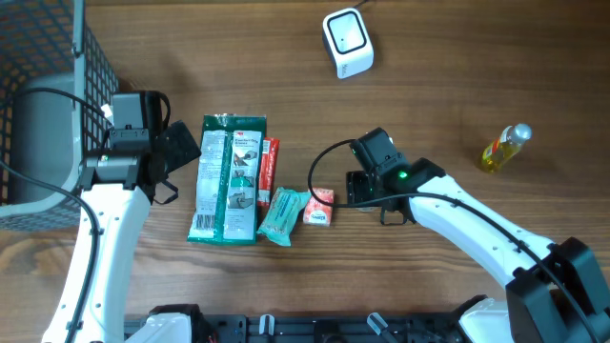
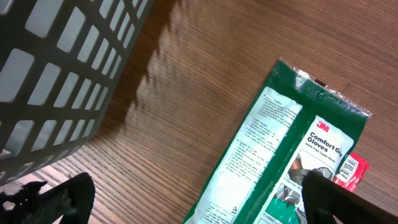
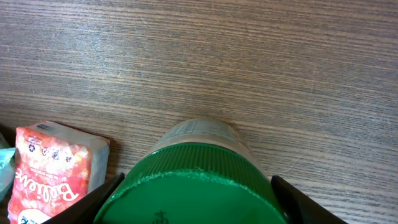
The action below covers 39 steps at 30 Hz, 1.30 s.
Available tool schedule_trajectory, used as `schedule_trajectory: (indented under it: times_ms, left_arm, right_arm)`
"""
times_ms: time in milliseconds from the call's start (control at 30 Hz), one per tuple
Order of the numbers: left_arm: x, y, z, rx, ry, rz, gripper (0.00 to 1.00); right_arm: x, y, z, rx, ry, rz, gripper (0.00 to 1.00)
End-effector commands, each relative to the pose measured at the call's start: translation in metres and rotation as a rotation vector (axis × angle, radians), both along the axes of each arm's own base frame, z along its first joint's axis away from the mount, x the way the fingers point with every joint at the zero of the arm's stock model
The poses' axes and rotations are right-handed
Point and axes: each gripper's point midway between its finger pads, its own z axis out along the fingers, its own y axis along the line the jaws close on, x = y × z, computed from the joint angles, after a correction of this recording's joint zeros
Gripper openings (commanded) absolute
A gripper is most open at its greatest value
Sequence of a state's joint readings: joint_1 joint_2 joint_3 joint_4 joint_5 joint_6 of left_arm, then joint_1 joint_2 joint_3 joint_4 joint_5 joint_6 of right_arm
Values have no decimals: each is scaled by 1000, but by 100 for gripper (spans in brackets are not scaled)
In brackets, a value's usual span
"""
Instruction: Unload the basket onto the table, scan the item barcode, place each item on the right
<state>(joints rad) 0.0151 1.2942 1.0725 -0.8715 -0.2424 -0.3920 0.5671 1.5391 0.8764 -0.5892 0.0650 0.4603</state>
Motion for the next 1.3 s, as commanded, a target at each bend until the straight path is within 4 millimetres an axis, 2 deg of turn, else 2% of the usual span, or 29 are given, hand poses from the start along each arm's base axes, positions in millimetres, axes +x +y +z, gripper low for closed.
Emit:
schedule_trajectory:
  times_ms: [0, 233, 1267]
  left_arm:
    - [2, 3, 3, 6, -11, 21, 100]
    - [2, 3, 3, 6, -11, 21, 100]
    - [2, 3, 3, 6, -11, 21, 100]
  right_arm:
    - [4, 1, 0, -12, -8, 14, 66]
    - [-2, -3, -2, -29, 19, 14, 71]
    - [-12, -9, -15, -44, 42, 14, 70]
